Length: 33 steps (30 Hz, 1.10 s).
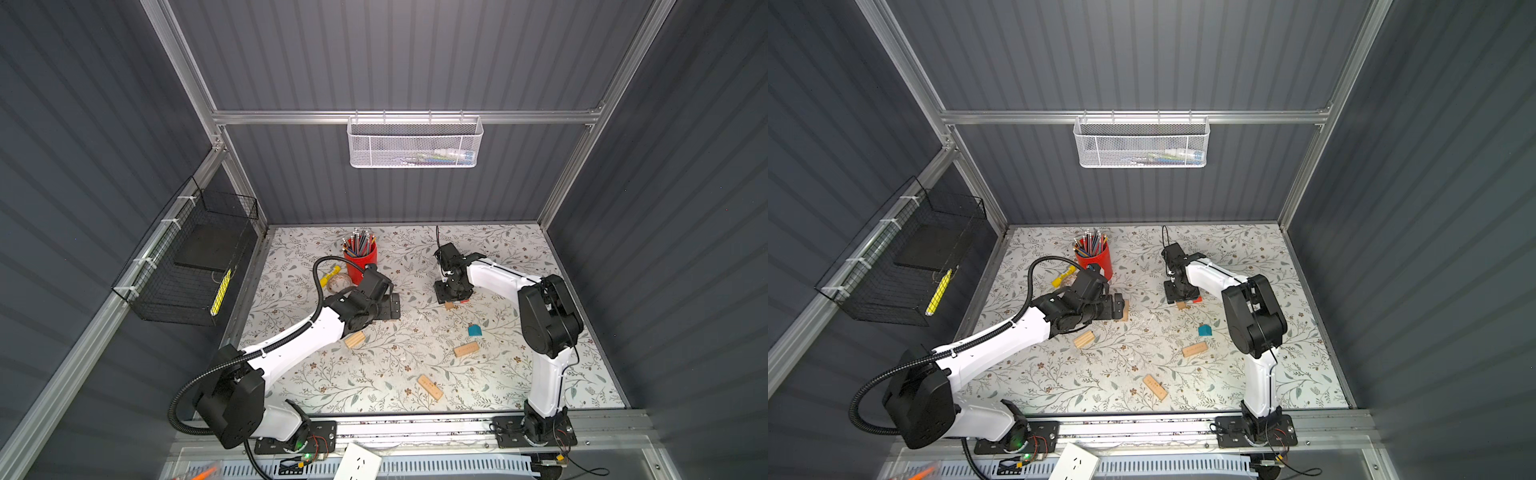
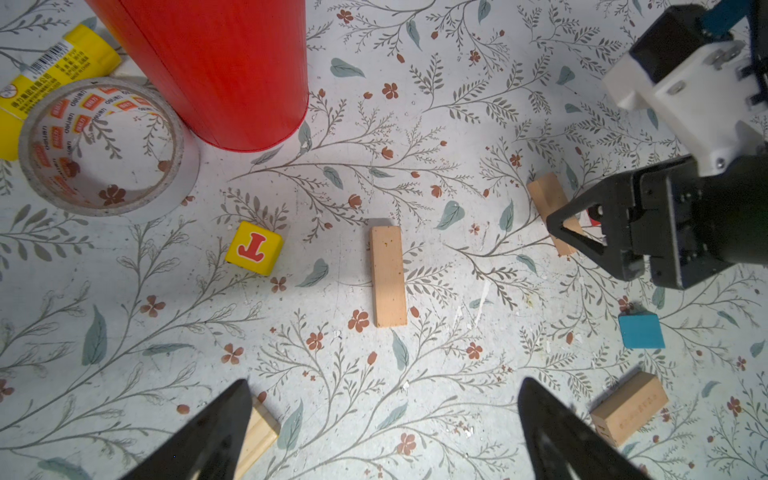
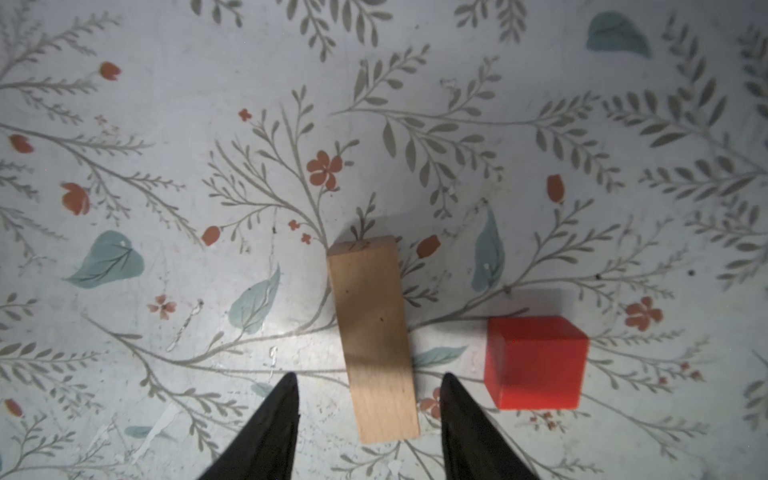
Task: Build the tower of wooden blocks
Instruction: 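Stand block upright near red cup with left gripper while right gripper approaches another block, then grasp the wooden block beside the red cube with the right gripper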
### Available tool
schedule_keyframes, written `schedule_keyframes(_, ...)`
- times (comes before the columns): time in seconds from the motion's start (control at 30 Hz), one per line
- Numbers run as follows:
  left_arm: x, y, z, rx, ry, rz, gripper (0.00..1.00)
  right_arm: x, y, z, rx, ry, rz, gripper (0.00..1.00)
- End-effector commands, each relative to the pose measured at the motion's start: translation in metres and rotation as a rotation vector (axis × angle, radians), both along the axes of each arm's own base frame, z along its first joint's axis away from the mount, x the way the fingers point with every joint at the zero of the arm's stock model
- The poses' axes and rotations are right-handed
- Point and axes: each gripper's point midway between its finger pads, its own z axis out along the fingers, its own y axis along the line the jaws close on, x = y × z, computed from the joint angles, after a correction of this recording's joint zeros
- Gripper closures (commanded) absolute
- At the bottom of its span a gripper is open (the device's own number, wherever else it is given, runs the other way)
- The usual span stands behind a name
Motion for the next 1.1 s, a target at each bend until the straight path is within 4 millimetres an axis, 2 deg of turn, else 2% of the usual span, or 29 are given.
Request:
schedule_keyframes(0.0,0.000,0.007,0.000,0.000,-0.001,0.034,0.00,0.004,-0.001,0.000,-0.011,0.004,0.000,0.50)
schedule_keyframes(0.23,-0.001,0.010,-0.002,0.002,0.003,0.058,0.00,0.008,0.000,-0.010,-0.023,0.019,0.003,0.61)
schedule_keyframes(0.5,-0.001,0.015,-0.003,0.015,0.001,0.072,0.00,0.002,0.000,-0.012,-0.020,0.044,-0.010,0.73)
schedule_keyframes(0.77,-0.003,0.021,0.000,0.014,-0.008,0.091,0.00,-0.014,0.007,0.000,0.022,0.054,-0.064,0.71)
schedule_keyframes(1.07,-0.005,0.040,-0.004,-0.012,0.010,0.136,0.00,-0.038,0.043,0.023,0.114,0.055,-0.170,0.71)
